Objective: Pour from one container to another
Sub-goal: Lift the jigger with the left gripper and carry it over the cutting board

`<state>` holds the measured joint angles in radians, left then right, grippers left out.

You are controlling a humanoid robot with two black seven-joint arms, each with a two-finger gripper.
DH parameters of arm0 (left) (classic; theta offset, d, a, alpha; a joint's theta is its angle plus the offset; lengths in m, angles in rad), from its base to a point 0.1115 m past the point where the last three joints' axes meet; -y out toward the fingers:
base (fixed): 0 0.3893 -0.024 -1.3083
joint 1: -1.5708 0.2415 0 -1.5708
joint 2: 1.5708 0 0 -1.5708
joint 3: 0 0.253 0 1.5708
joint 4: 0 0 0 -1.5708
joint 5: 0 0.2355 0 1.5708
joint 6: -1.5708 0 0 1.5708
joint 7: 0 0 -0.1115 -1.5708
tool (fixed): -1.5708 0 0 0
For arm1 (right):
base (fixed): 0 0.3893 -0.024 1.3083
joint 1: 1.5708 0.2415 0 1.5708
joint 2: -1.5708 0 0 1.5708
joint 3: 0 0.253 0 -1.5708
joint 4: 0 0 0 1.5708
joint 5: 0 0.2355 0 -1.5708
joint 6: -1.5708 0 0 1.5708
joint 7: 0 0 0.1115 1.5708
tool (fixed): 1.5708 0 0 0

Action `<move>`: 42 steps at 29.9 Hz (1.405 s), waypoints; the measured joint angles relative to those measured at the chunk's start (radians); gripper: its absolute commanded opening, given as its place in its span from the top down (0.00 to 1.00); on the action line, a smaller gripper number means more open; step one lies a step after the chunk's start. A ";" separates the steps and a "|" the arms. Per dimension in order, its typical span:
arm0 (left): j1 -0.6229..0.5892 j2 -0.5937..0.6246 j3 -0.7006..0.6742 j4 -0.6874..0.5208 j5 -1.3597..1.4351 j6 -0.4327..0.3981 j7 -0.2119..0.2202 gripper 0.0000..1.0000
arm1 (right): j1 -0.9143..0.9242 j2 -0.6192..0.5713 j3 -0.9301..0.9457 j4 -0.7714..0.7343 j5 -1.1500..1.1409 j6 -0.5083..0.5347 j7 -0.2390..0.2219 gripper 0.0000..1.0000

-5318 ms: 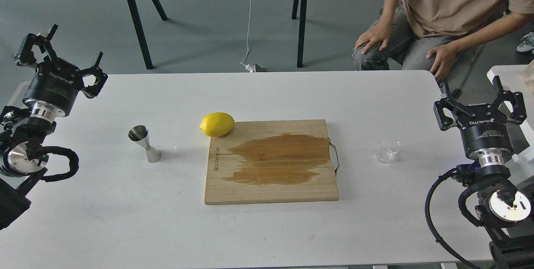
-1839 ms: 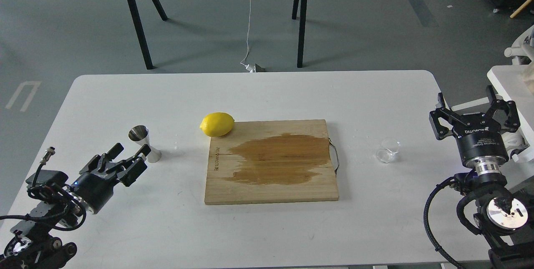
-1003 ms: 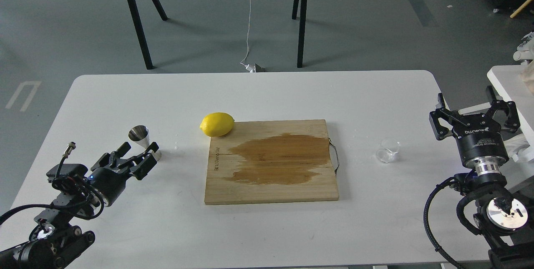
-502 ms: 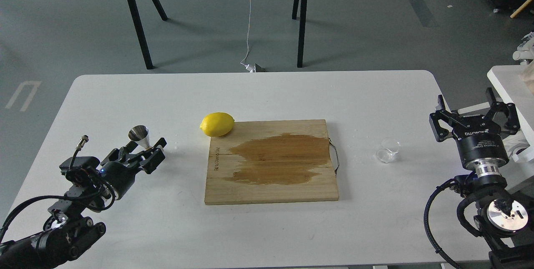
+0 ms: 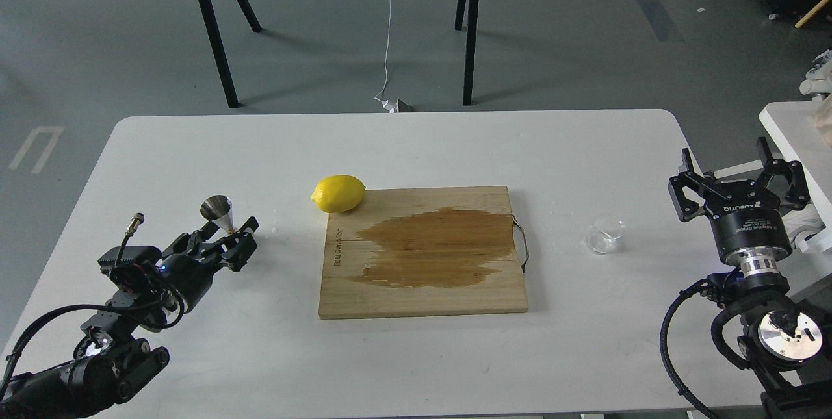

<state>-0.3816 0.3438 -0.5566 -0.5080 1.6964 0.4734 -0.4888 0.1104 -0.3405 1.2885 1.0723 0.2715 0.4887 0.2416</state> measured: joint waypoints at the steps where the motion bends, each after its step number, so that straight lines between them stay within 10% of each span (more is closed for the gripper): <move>1: -0.001 0.000 0.002 0.002 0.000 0.000 0.000 0.49 | 0.000 0.000 0.000 0.000 0.000 0.000 0.000 0.02; 12: -0.027 -0.006 0.024 0.048 -0.001 0.015 0.000 0.83 | -0.003 0.000 0.001 -0.001 0.000 0.000 0.000 0.02; 28: -0.071 0.003 0.037 0.045 -0.003 0.015 0.000 0.87 | -0.005 0.000 0.002 -0.003 -0.001 0.000 0.001 0.02; 42: -0.476 -0.010 0.080 0.024 -0.005 0.015 0.000 0.87 | 0.009 0.000 0.005 -0.012 -0.002 0.000 0.001 0.02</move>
<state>-0.8572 0.3336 -0.4765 -0.4842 1.6911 0.4889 -0.4886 0.1196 -0.3405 1.2939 1.0601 0.2699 0.4887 0.2424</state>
